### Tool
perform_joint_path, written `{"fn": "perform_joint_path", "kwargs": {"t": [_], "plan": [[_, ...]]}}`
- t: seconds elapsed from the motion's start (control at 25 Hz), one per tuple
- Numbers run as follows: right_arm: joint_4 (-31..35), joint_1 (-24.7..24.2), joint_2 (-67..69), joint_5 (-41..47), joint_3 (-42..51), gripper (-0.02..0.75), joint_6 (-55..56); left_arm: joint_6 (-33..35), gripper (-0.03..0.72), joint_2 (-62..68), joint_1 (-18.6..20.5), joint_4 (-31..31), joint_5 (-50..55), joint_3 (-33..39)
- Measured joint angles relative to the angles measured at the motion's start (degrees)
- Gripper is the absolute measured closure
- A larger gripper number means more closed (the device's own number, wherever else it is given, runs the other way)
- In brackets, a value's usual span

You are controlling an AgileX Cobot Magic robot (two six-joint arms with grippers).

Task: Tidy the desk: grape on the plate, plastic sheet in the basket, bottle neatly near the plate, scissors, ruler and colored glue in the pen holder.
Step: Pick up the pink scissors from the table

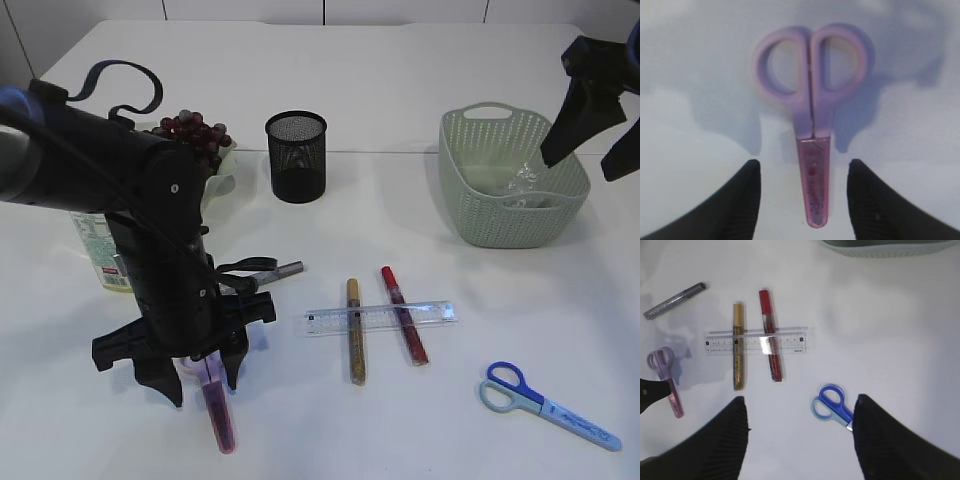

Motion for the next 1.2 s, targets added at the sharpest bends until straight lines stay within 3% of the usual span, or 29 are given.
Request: {"fn": "perform_joint_path", "kwargs": {"t": [1.2], "plan": [[0.0, 0.0, 0.0, 0.0, 0.0, 0.227, 0.0, 0.12, 0.285, 0.21, 0.0, 0.83, -0.55, 0.0]]}}
